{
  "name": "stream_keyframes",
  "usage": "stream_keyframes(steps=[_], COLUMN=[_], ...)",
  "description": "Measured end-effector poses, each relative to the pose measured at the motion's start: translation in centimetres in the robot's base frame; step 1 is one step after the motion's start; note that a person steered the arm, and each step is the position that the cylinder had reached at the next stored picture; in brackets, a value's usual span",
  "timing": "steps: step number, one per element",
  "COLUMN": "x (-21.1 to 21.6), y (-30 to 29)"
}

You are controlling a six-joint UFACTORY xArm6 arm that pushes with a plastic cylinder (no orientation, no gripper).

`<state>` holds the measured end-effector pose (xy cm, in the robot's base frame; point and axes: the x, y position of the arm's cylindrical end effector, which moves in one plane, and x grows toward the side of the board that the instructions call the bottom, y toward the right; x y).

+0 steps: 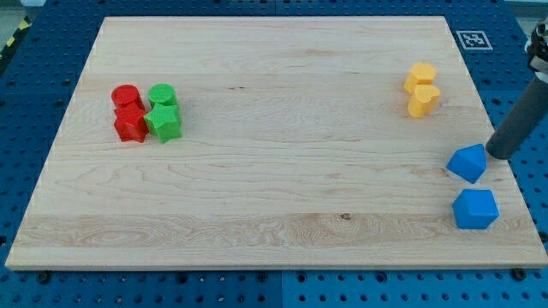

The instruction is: Push the blue triangle close to the blue cube

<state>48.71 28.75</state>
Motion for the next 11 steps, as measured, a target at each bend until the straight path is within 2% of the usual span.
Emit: stream_keyframes(steps=[3,4,6,8,9,10,11], x=[0.7,-0.3,-1.7,1.2,0.4,-1.9,-1.3], y=[-0.7,-3.3,-4.3,-5.2,-5.4,-7.9,-10.9])
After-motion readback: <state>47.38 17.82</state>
